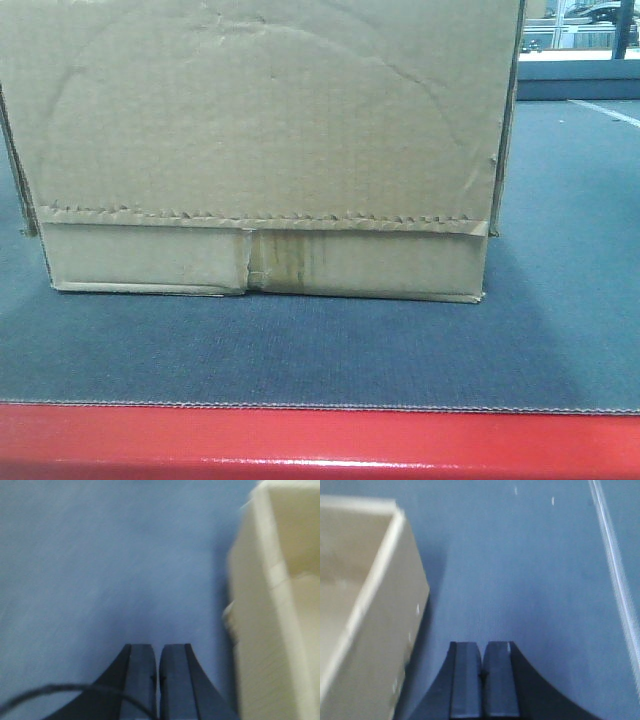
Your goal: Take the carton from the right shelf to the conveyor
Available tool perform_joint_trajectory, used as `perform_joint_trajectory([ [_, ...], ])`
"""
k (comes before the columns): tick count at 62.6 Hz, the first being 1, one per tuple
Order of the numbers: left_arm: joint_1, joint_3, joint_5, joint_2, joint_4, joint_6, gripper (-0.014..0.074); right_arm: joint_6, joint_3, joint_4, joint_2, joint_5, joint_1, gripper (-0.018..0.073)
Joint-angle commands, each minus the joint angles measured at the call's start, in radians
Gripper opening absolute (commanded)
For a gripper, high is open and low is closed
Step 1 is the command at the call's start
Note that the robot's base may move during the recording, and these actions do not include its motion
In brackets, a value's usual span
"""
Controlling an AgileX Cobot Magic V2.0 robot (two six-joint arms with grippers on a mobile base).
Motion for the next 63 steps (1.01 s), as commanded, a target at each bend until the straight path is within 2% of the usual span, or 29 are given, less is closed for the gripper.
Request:
perform_joint_trajectory([
  [1, 0.021, 0.14, -0.099, -0.088, -0.023, 0.022, 0.0017, -0.014, 0.141, -0.009, -0.078, -0.097, -0.006, -0.0067],
  [15, 0.019, 0.473, -0.337, -0.316, -0.026, 0.023, 0.0017, -0.014, 0.491, -0.009, -0.274, -0.309, -0.006, -0.0067],
  [29, 0.019, 0.678, -0.517, -0.508, -0.026, 0.023, 0.0017, -0.016, 0.732, -0.009, -0.474, -0.473, -0.006, -0.0067],
  [43, 0.019, 0.716, -0.547, -0.649, -0.026, 0.023, 0.0016, -0.064, 0.846, -0.009, -0.695, -0.529, -0.006, -0.0067],
  [63, 0.019, 0.716, -0.558, -0.727, -0.026, 0.023, 0.0016, -0.064, 0.854, -0.009, -0.882, -0.586, -0.006, -0.0067],
])
